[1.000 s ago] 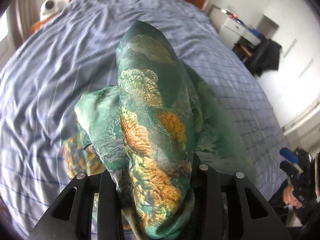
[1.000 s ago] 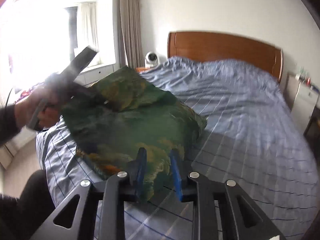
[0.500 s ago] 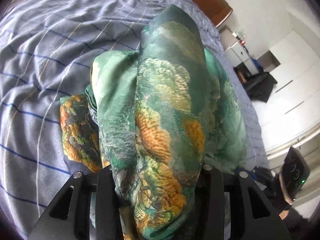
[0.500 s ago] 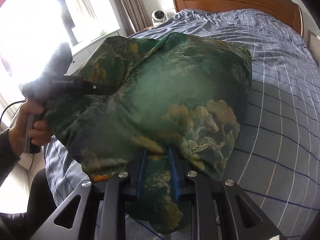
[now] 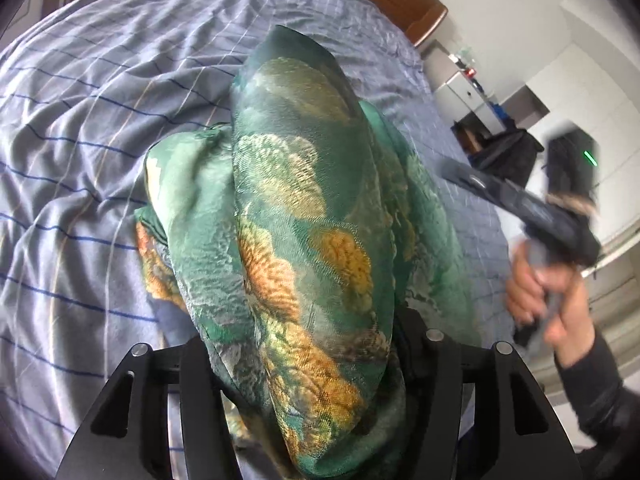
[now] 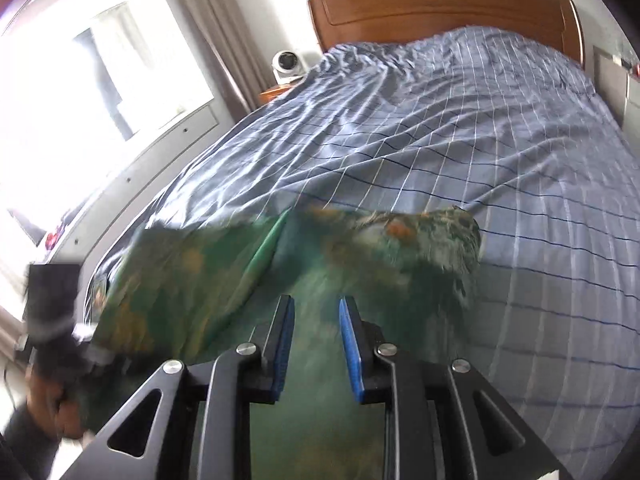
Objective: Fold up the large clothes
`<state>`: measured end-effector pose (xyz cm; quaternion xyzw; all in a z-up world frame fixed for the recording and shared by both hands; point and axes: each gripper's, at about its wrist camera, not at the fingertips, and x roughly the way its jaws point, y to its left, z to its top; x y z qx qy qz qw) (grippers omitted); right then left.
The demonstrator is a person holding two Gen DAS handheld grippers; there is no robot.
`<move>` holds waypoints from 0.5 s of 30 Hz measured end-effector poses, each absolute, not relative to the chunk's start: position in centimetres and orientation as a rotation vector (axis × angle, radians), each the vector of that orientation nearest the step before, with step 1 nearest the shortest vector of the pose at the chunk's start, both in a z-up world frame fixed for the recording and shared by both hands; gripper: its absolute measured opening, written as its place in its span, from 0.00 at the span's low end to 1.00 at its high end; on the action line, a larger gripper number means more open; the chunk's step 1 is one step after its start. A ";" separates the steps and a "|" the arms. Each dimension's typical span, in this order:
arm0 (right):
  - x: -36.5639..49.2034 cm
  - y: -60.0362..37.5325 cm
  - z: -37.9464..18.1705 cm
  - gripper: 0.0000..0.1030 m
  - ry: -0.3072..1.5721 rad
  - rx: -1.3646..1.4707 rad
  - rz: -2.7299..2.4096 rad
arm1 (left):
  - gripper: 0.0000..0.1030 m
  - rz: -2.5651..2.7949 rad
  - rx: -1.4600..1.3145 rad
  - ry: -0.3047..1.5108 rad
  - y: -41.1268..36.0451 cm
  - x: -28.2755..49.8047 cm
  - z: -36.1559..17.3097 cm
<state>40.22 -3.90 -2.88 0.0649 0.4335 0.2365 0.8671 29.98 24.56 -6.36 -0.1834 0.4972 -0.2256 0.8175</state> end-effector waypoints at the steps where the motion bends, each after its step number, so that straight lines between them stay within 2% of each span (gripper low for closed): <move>1: 41.5 -3.2 -3.7 0.24 0.931 0.142 0.492 | 0.58 -0.482 -0.392 1.061 24.9 29.8 -6.5; 4: 43.8 -1.3 -7.9 0.24 1.043 0.155 0.479 | 0.60 -0.475 -0.411 1.064 25.8 29.8 -7.2; 7: 44.5 0.2 -11.3 0.23 1.083 0.108 0.419 | 0.69 -0.431 -0.419 1.068 26.7 30.2 -8.1; 9: 44.3 0.6 -11.8 0.23 1.066 0.084 0.388 | 0.72 -0.431 -0.438 1.067 27.4 30.4 -8.5; 15: 43.8 0.0 -11.2 0.23 1.040 0.095 0.385 | 0.73 -0.422 -0.429 1.100 26.9 31.2 -10.5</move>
